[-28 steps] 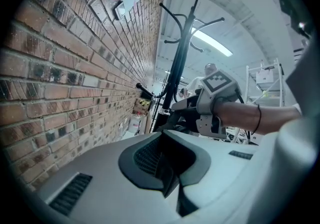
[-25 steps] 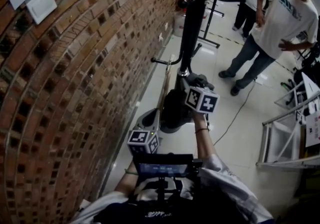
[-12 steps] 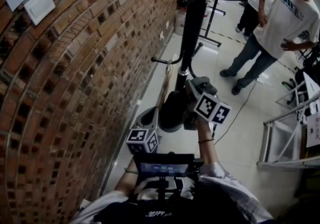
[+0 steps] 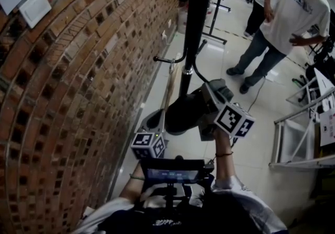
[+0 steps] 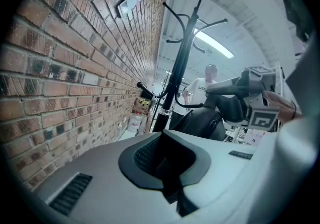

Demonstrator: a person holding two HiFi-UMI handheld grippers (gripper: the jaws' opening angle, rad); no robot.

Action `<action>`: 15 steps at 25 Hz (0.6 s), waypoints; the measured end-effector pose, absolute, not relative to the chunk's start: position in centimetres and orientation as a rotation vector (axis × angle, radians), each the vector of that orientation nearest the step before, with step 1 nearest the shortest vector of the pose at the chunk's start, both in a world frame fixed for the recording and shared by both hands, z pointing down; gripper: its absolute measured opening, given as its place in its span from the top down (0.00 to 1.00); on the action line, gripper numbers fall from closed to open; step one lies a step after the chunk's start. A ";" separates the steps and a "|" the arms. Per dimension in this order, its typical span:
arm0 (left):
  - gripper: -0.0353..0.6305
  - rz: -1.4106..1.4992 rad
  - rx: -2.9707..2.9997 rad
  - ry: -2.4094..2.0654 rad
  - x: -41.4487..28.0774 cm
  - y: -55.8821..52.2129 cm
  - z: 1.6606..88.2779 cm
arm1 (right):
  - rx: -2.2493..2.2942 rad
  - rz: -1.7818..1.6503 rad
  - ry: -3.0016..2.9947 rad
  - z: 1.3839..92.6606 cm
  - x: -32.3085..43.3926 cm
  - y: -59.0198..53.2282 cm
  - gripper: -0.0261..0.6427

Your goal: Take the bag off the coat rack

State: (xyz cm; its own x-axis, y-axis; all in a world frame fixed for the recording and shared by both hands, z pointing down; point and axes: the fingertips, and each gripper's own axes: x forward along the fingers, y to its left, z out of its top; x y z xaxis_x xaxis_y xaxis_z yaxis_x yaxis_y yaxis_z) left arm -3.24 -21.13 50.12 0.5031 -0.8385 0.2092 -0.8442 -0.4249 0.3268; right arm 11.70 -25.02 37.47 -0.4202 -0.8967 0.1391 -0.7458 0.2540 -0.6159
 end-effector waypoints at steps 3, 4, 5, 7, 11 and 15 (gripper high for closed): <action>0.93 0.017 2.361 -1.392 -3.4 -20.9 49.9 | -1.557 -0.925 2.276 38.0 12.5 -23.6 0.91; 0.93 0.013 2.364 -1.391 -3.5 -20.9 49.9 | -1.569 -0.929 2.272 38.3 12.8 -23.2 0.91; 0.93 0.009 2.368 -1.390 -3.5 -20.8 49.9 | -1.581 -0.933 2.268 38.6 13.2 -22.7 0.91; 0.93 0.012 2.378 -1.386 -3.5 -20.8 50.1 | -1.610 -0.943 2.259 39.4 13.8 -21.8 0.91; 0.93 0.023 2.386 -1.367 -3.1 -20.5 50.6 | -1.676 -0.974 2.237 41.7 14.9 -20.0 0.91; 0.93 0.037 2.394 -1.348 -2.7 -20.4 50.9 | -1.730 -1.017 2.200 44.3 15.9 -18.4 0.91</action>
State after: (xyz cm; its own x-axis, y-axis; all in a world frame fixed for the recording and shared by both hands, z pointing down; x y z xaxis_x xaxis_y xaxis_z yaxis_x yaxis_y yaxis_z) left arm -2.70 -20.42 50.87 0.5369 -0.8168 0.2112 -0.8272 -0.4605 0.3220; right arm 15.89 -18.41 44.28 -0.3161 -0.9084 0.2736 -0.7968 0.0977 -0.5963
